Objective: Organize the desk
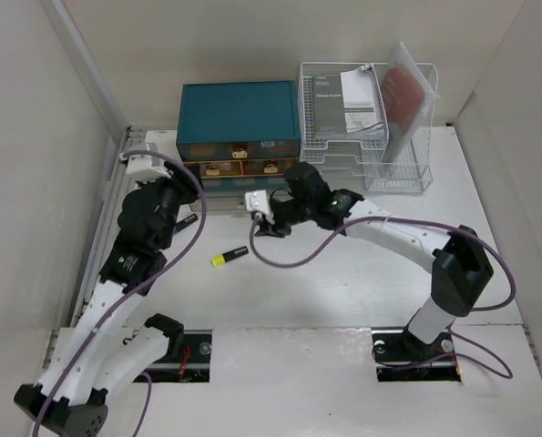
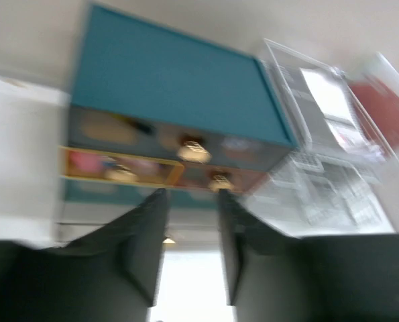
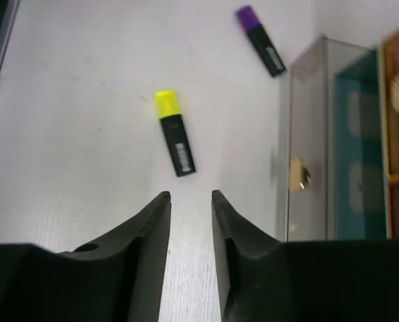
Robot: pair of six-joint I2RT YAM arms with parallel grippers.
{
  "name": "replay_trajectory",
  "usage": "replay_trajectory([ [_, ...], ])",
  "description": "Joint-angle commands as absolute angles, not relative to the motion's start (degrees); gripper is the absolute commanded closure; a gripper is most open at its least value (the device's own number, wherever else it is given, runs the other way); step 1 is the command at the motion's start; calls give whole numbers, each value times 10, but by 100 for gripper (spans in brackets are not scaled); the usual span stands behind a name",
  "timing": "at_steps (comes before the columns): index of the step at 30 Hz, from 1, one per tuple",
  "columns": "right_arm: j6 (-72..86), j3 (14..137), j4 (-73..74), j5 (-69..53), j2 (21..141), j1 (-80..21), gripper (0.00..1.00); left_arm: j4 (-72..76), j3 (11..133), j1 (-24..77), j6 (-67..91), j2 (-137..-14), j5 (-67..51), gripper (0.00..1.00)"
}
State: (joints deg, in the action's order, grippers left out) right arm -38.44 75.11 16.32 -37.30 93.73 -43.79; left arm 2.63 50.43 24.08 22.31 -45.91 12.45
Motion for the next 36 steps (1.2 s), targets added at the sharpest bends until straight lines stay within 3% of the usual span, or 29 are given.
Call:
replay_trajectory([
  [1, -509, 755, 178, -327, 958, -485, 63, -70, 535, 243, 95, -400, 282, 62],
  [2, -514, 765, 185, -315, 985, -505, 60, -54, 511, 243, 88, -384, 350, 36],
  [6, -520, 832, 231, -309, 1062, -526, 57, 1, 415, 243, 90, -296, 442, 10],
  [8, -520, 845, 231, -300, 1084, -533, 55, 1, 396, 243, 96, -266, 463, 5],
  [20, -472, 945, 229, -235, 1209, -558, 46, 4, 384, 243, 107, -232, 441, 2],
  [36, -446, 1025, 300, -240, 1299, -558, 45, 4, 384, 243, 107, -203, 424, 2],
])
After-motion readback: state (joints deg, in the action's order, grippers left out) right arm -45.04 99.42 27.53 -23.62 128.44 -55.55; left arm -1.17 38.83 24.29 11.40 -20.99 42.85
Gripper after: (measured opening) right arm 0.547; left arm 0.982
